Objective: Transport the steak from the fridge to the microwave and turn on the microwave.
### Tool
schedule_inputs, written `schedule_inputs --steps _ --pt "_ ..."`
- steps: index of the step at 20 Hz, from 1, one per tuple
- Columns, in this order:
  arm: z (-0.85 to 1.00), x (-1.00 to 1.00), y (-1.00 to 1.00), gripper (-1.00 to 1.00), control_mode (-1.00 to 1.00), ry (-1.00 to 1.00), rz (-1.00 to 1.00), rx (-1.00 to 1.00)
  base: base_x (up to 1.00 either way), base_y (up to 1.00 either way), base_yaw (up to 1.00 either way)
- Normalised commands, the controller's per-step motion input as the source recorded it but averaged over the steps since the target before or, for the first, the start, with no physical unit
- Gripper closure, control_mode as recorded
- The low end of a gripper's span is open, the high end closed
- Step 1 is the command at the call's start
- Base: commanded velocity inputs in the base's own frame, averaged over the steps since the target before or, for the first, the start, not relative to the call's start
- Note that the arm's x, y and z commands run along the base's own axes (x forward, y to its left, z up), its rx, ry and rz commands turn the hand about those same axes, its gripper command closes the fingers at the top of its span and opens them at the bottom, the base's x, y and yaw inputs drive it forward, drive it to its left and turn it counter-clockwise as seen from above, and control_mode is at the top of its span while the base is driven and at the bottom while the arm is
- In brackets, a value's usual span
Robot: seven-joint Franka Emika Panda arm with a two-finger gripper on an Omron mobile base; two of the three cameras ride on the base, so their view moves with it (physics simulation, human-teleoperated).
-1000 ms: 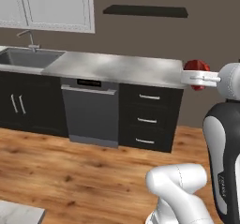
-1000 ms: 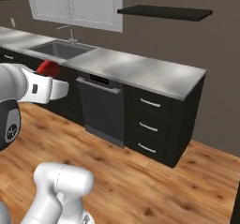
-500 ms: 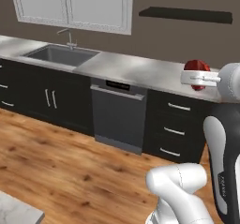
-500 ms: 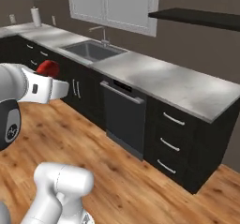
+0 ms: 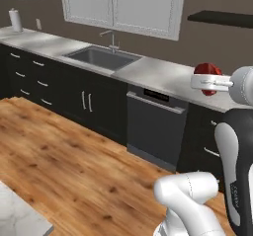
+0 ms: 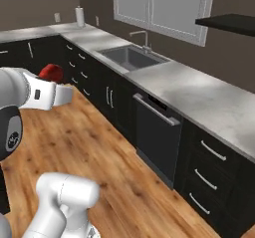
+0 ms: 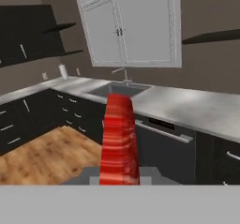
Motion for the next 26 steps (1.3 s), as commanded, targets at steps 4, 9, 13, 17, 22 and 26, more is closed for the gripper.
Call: schedule_inputs --steps 4,9,13,17,22,26 --pt "0.0 0.0 0.0 1.0 1.0 0.0 0.0 0.0 0.68 0.0 0.31" --pt "0.0 0.0 0.0 1.0 1.0 0.0 0.0 0.0 0.77 0.0 0.2" --pt "0.0 0.0 0.0 1.0 1.0 0.0 0.0 0.0 0.83 0.02 0.12" --pt "0.0 0.0 0.0 1.0 1.0 0.0 0.0 0.0 0.84 0.06 0.17" --pt "0.0 0.0 0.0 1.0 1.0 0.0 0.0 0.0 0.8 0.04 0.22" --pt "0.0 0.0 0.0 1.0 1.0 0.0 0.0 0.0 0.78 0.05 0.23"
